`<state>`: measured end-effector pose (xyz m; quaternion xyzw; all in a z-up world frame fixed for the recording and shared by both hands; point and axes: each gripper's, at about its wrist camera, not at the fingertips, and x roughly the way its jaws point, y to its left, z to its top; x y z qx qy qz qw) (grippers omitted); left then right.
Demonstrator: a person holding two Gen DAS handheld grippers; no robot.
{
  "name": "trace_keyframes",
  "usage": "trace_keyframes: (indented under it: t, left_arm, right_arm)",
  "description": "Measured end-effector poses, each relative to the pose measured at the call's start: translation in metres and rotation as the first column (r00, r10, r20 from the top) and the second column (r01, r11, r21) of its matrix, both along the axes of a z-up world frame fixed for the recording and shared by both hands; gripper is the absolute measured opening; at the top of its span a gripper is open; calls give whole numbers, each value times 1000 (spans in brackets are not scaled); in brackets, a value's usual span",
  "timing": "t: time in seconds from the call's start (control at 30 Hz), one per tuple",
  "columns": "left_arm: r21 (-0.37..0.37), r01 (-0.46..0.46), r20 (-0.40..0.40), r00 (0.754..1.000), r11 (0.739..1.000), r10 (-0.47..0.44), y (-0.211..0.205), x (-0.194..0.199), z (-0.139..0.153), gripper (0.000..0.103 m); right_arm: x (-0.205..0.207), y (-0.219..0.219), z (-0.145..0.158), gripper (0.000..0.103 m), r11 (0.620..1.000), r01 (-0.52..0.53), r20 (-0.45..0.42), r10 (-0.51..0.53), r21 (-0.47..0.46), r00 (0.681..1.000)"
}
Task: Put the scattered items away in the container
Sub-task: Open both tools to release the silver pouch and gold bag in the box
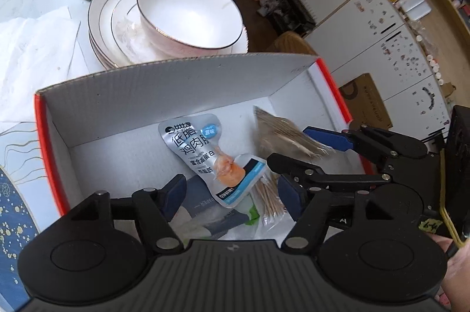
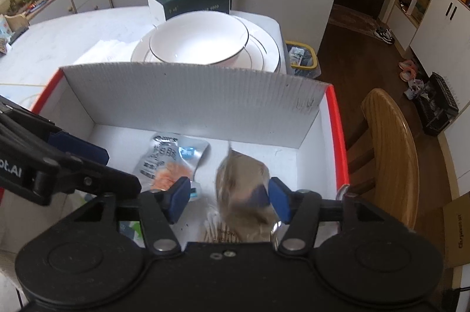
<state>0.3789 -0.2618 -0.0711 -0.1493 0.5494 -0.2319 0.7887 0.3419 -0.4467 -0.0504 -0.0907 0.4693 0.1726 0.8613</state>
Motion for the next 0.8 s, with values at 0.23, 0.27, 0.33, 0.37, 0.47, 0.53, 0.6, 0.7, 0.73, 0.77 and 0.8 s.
trace_keyframes:
  t: [0.23,0.27,0.33,0.37,0.47,0.53,0.6,0.7,0.73,0.77,0.8]
  left_arm:
    - [-36,12,69,998,999,-10,14,-16,20,68]
    - [-45,13,78,997,999,-10,17,-19,23,68]
    - [-52,15,99,995,999,-10,21,-24,28,68]
    - [-53,19,112,994,998,-13,22,-27,31,68]
    - [-40,32,154,988,999,-26,24,-37,40,68]
    - [-27,42,181,983,999,-36,24,-44,45,68]
    - [-17,45,205,978,999,-41,25,-52,49,68]
    - [-9,51,234,971,999,-48,29,-63,54,68]
    - [-7,52,242,969,999,-49,31,-67,55,68]
    - [-5,52,250,967,999,-49,33,-70,57,69]
    - [-3,54,260,964,999,-51,35,-74,58,70]
  right_arm:
    - [-14,-6,18,68,999,-13,25,12,50,1000]
    - [-16,-6,20,68,998,-14,29,12,58,1000]
    - [-20,-6,25,68,997,-15,34,13,73,999]
    - [-22,-7,27,68,996,-15,36,12,82,999]
    - [-30,-8,34,69,994,-12,41,8,106,999]
    - [-35,-7,37,70,992,-12,41,7,123,999]
    - [-40,-6,40,71,990,-12,41,7,140,999]
    - [-49,-5,43,73,987,-12,46,5,160,999]
    - [-52,-4,44,76,986,-7,48,-1,168,999]
    - [-55,-4,45,76,984,-1,50,-8,179,999]
    - [-57,-4,46,76,982,4,49,-14,189,999]
